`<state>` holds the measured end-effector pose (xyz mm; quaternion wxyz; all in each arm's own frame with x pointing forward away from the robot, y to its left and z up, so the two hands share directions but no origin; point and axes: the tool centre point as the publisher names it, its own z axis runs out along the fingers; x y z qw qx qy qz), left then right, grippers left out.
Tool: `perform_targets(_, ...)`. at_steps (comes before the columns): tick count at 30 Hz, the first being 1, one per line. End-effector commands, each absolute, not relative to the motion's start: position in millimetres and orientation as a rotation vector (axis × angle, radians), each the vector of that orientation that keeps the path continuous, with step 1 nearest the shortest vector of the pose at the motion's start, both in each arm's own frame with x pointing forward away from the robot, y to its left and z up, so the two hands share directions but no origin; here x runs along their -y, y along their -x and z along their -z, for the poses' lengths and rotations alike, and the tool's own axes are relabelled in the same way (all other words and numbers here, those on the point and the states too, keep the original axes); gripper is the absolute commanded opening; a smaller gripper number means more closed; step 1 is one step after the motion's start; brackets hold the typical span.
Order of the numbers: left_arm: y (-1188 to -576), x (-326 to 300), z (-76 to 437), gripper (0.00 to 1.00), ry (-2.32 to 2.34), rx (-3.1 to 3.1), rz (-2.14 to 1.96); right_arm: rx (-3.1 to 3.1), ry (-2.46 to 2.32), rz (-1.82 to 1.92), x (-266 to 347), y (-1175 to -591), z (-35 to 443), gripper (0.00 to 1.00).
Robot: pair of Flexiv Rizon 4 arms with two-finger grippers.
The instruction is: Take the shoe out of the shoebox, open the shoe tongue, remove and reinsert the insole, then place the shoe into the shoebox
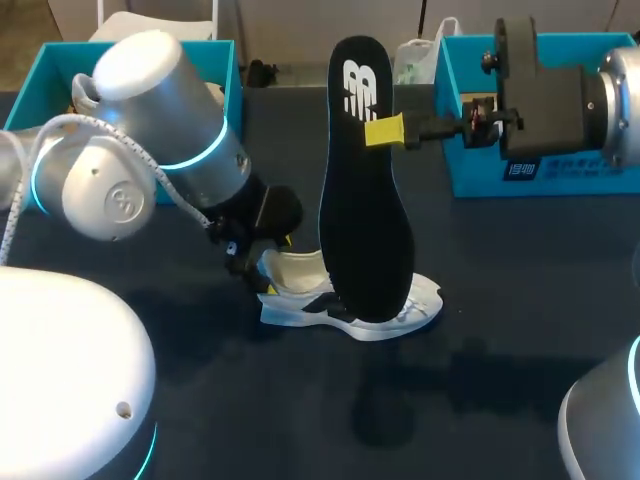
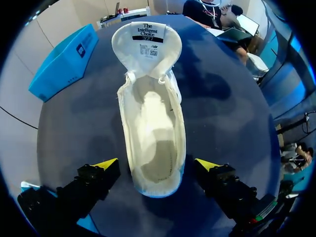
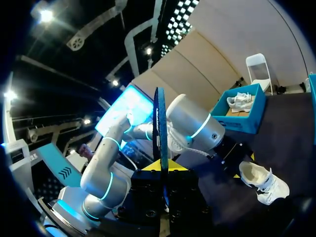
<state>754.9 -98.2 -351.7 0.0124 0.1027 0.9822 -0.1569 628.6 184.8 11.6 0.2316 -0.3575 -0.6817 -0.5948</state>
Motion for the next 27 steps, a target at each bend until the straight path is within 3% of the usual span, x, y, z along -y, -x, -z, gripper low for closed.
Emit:
perform_targets(1, -755, 101, 351, 1.00, -0.317, -3.070, 0.391, 1.874, 0.987, 1.634, -188, -629, -11, 0.00)
perform_targets(27, -761, 116, 327, 1.00, -0.172, -3.150, 0.159, 1.874, 0.987, 1.634, -188, -629, -11, 0.00)
